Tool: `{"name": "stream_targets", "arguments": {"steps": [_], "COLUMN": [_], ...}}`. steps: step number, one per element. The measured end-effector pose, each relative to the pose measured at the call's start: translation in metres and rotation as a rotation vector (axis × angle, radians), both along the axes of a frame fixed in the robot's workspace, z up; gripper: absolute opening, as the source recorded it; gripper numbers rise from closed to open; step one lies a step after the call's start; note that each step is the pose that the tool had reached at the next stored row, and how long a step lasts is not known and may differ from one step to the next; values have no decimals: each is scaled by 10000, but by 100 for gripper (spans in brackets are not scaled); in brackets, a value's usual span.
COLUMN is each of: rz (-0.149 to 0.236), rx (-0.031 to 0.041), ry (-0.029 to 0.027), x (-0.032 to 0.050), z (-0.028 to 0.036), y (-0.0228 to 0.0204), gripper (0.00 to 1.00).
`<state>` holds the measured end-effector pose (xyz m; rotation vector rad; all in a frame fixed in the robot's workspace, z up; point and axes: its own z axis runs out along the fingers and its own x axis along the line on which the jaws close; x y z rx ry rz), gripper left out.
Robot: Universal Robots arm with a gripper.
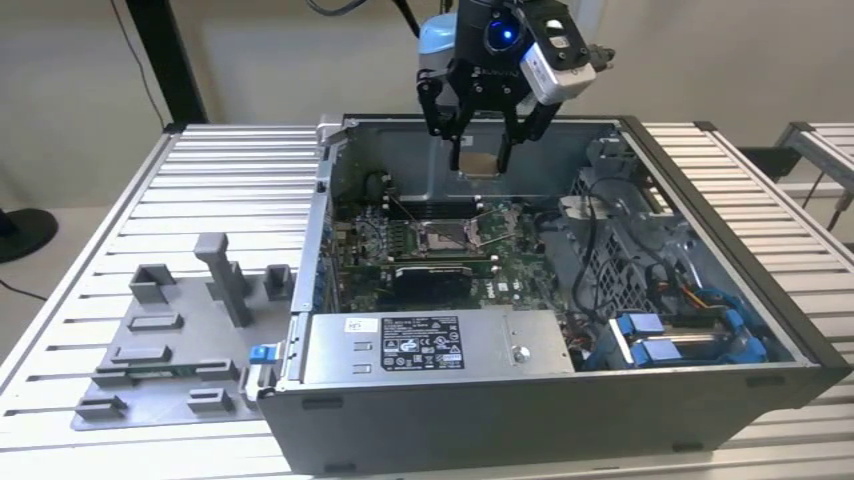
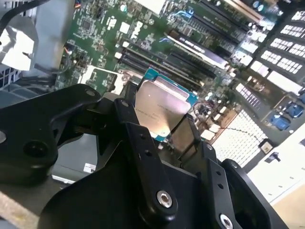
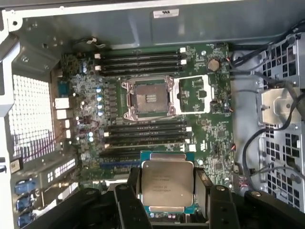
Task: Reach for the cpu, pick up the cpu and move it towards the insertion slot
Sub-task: 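Pick up the cpu and move it towards the insertion slot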
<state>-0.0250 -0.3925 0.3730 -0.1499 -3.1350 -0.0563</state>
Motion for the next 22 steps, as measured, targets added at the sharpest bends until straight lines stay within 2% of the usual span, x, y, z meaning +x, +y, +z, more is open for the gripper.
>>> {"name": "stream_targets", "arguments": {"steps": [4, 7, 9, 20, 21, 22], "rz": [0, 0, 0, 1, -1, -2], "rx": [1, -3, -9, -15, -15, -16], "ry": [-1, -20, -44, -45, -45, -45], "x": [10, 10, 10, 11, 11, 10], "z": [-24, -39, -43, -44, -45, -46], "y": [118, 177, 190, 195, 208, 241], "gripper": [0, 0, 0, 0, 0, 0]}}
